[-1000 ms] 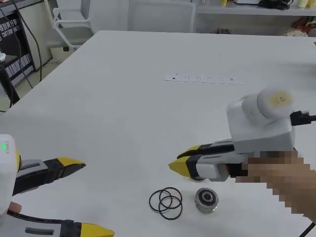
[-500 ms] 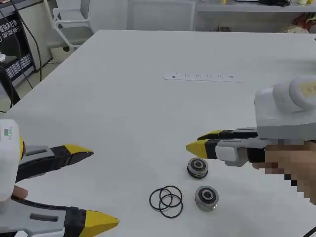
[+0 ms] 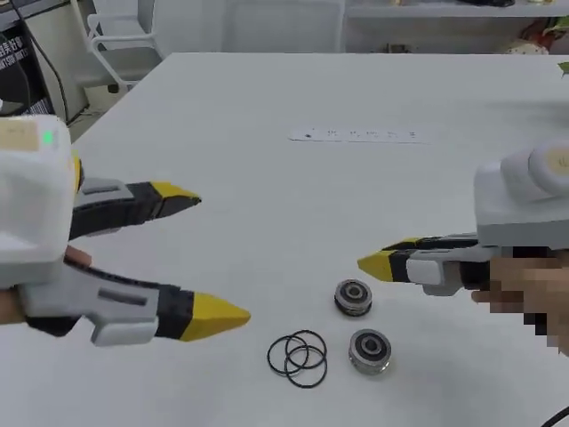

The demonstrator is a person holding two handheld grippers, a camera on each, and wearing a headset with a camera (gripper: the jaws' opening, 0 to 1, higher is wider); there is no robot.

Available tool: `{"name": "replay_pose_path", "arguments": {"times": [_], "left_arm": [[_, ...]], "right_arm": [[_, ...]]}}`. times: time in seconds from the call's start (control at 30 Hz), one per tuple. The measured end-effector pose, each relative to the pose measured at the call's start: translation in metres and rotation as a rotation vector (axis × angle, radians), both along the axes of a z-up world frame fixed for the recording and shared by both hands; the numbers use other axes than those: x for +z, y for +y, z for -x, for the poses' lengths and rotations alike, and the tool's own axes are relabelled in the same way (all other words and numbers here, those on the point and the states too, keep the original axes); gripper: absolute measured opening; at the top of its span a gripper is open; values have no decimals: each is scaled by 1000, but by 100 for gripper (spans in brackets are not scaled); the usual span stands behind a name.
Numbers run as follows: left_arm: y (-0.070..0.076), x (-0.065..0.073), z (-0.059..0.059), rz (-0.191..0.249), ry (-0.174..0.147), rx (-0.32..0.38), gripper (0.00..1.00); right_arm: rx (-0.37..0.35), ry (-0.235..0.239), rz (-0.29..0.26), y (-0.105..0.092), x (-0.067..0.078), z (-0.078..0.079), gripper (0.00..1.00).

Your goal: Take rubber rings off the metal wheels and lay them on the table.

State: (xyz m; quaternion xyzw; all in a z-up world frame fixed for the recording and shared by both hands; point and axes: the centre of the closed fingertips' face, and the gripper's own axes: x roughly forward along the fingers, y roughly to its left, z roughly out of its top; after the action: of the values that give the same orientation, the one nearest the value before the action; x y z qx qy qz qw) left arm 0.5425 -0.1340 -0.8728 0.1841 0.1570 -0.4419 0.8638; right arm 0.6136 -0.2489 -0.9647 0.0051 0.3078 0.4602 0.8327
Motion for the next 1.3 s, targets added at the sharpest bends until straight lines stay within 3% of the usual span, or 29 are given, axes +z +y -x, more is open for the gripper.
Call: {"name": "replay_pose_path", "arguments": {"times": [0.2, 0.33, 0.43, 0.53, 0.77, 0.9, 1.03, 1.17, 1.2, 1.23, 1.27, 1.3], "left_arm": [[-25, 20, -29, 29, -60, -37, 75], [-46, 27, -46, 42, -76, -57, 72], [-67, 39, -51, 77, -108, -103, 71], [-82, 46, -55, 104, -119, -133, 71], [-103, 40, -70, 112, -140, -144, 66], [-108, 43, -72, 222, -141, -118, 56], [-103, 28, -77, 219, -140, -85, 50], [-93, 1, -78, 221, -92, -53, 49], [-91, -7, -77, 194, -84, -58, 47], [-89, -19, -75, 131, -74, -80, 46], [-89, -26, -72, 95, -71, -100, 46], [-90, -34, -70, 78, -58, -118, 46]], "right_arm": [[-31, 12, 3, -9, -4, -5, 25], [-40, 16, 7, -12, -6, -6, 25], [-44, 20, 18, -15, -9, -6, 25], [-48, 21, 14, -16, -9, -7, 25], [-47, 24, 22, -18, -12, -7, 25], [-47, 21, 27, -19, -12, -7, 25], [-42, 25, 18, -17, -12, -6, 25], [-19, 35, 32, -14, -19, -1, 25], [-14, 36, 35, -13, -20, 0, 25], [-7, 38, 39, -12, -21, 1, 25], [0, 39, 42, -12, -22, 2, 25], [6, 42, 39, -11, -22, 3, 25]]}}
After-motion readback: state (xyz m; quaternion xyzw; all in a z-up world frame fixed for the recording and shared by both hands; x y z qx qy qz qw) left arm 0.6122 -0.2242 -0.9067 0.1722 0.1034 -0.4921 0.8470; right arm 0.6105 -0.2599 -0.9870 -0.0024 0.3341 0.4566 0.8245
